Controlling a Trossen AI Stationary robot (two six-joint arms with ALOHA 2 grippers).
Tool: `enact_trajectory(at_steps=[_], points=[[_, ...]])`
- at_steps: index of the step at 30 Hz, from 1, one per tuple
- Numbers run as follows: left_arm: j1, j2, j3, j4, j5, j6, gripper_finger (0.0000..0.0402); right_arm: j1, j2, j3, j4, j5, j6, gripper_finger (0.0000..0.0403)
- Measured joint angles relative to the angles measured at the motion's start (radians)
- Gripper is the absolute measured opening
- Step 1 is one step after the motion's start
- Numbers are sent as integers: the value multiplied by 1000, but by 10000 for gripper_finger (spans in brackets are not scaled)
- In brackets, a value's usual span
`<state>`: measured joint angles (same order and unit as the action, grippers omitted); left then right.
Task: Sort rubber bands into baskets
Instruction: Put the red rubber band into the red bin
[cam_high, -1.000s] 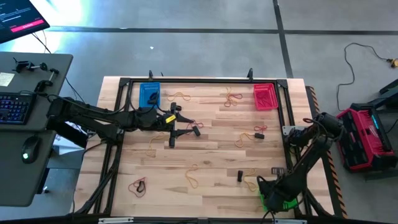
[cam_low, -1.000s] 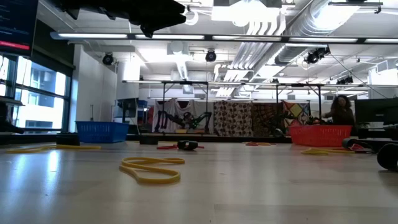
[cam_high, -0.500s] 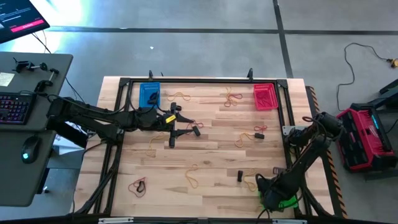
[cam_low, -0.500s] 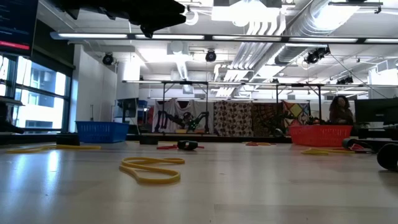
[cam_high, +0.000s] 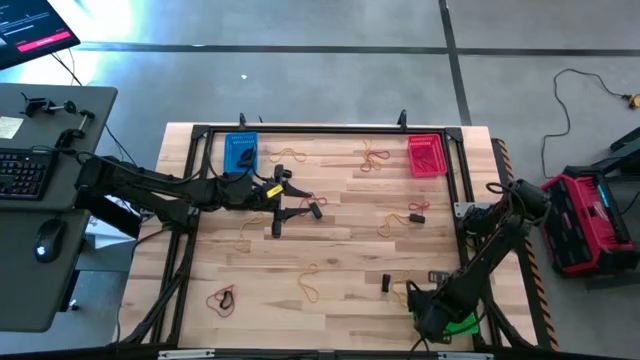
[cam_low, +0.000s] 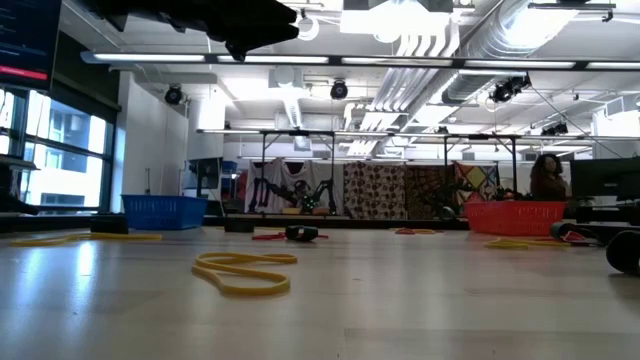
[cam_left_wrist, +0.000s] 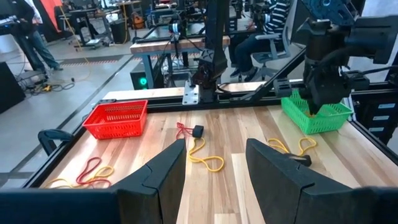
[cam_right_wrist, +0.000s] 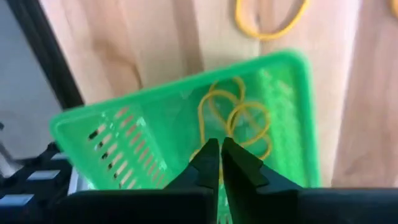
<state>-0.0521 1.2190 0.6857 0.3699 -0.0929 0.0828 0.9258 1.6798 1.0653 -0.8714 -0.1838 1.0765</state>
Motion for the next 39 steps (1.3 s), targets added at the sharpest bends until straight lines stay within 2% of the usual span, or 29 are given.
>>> enact_trajectory(at_steps=[14,19,24,31,35,39], points=[[0,0,0,-9,0,0,161,-5,0,0,-46,69,1,1],[0,0,0,-9,-1,14,161,-5,-5,0,-49,124,42,1],[0,-8,0,-19,-25,16,161,14,-40,0,-55,128,83,0],[-27,-112,22,-260,-25,23,161,57,-165,1,-57,143,251,0],[-61,-181,22,-413,-25,23,161,71,-237,1,-77,259,281,0],[-84,-217,22,-547,-25,-12,161,53,-293,2,-135,455,222,0]])
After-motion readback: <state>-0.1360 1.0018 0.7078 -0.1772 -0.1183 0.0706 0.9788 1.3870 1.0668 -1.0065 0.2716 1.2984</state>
